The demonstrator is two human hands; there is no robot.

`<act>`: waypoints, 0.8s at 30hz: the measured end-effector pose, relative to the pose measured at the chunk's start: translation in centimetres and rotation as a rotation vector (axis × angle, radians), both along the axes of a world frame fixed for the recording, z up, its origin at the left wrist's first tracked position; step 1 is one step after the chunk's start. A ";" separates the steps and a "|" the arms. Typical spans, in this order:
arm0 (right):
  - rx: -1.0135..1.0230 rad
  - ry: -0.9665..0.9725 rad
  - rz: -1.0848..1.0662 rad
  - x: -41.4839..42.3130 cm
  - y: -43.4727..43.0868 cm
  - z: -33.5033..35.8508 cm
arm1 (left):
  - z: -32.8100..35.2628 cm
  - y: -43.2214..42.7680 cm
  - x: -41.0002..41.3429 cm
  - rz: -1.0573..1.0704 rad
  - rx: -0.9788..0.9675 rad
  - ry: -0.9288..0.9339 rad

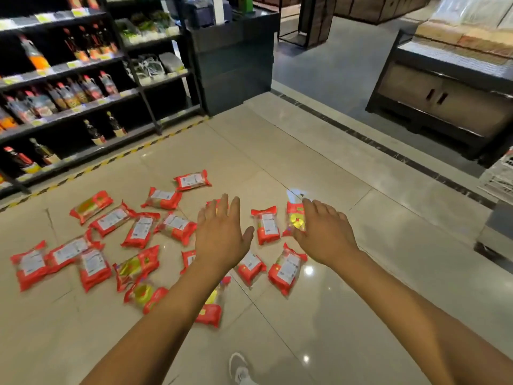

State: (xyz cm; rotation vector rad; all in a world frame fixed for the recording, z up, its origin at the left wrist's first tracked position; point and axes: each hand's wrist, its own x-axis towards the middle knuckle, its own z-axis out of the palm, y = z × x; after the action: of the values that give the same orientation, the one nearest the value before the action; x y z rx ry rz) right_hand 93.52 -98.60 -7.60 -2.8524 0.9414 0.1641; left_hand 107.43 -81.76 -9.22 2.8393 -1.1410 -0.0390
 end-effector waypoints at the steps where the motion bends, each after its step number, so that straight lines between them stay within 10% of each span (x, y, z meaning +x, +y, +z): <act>1: 0.013 0.014 -0.020 1.1 -1.0 -0.8 | -0.8 -0.9 1.6 -0.004 0.005 0.012; 12: 0.226 0.152 -0.192 10.7 -12.0 -13.4 | -14.2 -10.5 12.9 -0.031 0.172 0.163; 24: 0.566 0.316 -0.418 17.1 -20.8 -52.5 | -51.4 -20.4 19.5 0.110 0.399 0.441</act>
State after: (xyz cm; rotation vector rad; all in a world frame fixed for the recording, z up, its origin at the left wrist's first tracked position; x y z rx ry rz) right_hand 110.63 -119.36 -60.07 -2.1013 1.2766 0.7192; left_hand 126.94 -102.15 -60.66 2.9776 -0.9622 -0.9311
